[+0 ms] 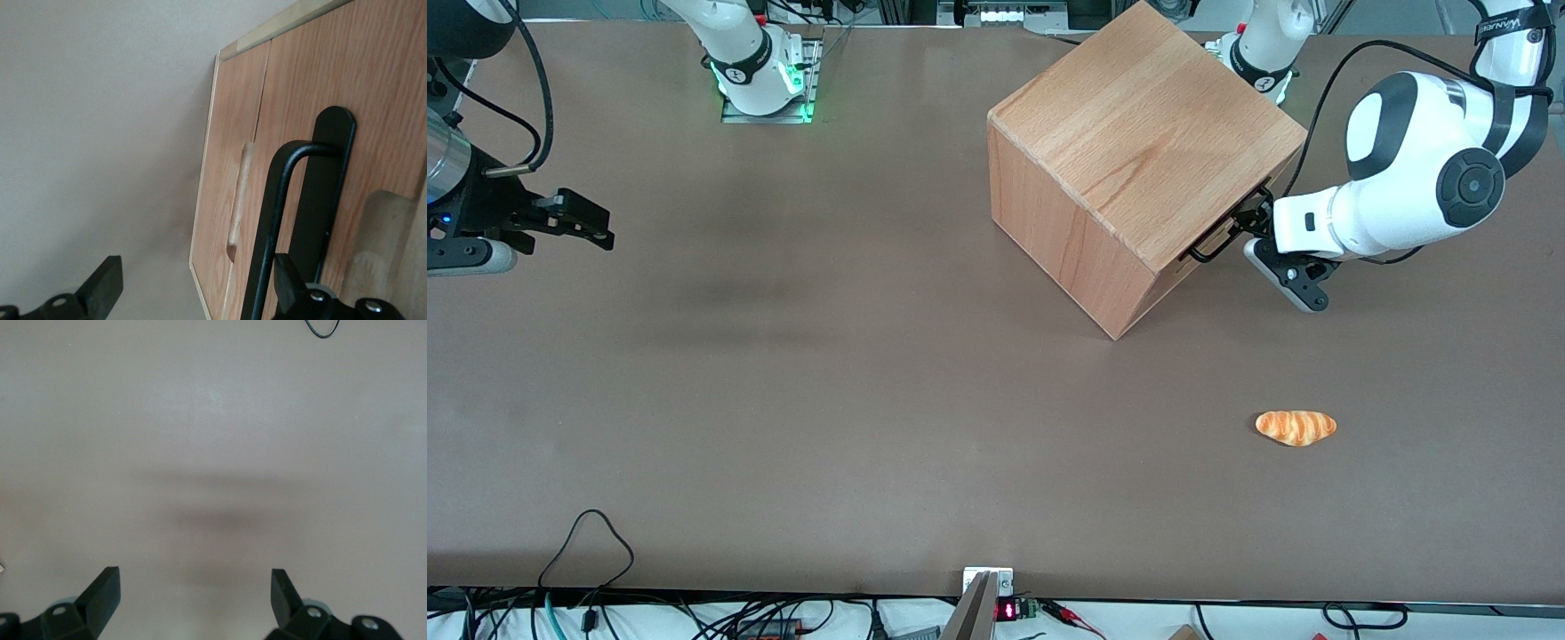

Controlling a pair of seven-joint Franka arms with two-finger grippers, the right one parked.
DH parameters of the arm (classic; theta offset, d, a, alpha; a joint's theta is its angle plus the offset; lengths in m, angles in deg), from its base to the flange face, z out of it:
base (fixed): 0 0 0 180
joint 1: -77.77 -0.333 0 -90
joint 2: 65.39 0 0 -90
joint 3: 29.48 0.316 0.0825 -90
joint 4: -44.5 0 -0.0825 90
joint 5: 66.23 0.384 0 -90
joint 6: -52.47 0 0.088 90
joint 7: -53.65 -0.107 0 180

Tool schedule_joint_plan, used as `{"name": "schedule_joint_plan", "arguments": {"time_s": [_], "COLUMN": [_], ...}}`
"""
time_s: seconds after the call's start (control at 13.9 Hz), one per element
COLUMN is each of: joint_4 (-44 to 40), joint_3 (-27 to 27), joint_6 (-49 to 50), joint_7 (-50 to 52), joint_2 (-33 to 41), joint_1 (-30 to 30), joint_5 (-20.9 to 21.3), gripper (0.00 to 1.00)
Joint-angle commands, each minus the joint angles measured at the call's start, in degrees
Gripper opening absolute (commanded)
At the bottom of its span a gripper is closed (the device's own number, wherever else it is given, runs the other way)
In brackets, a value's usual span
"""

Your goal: Open top drawer with left arm

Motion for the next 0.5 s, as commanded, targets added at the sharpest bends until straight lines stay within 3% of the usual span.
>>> {"name": "schedule_joint_plan", "arguments": {"time_s": [0.0,0.43], "joint_4": [1.15,2.73], "joint_3": [0.05,0.05], "joint_6": [-0.55,-1.69], "joint_7": [-3.30,-6.12], "joint_2": [1.11,0.93], "joint_1": [-0.07,-0.07], "joint_5": [-1.51,-4.23], "gripper": [1.00,1.00]}}
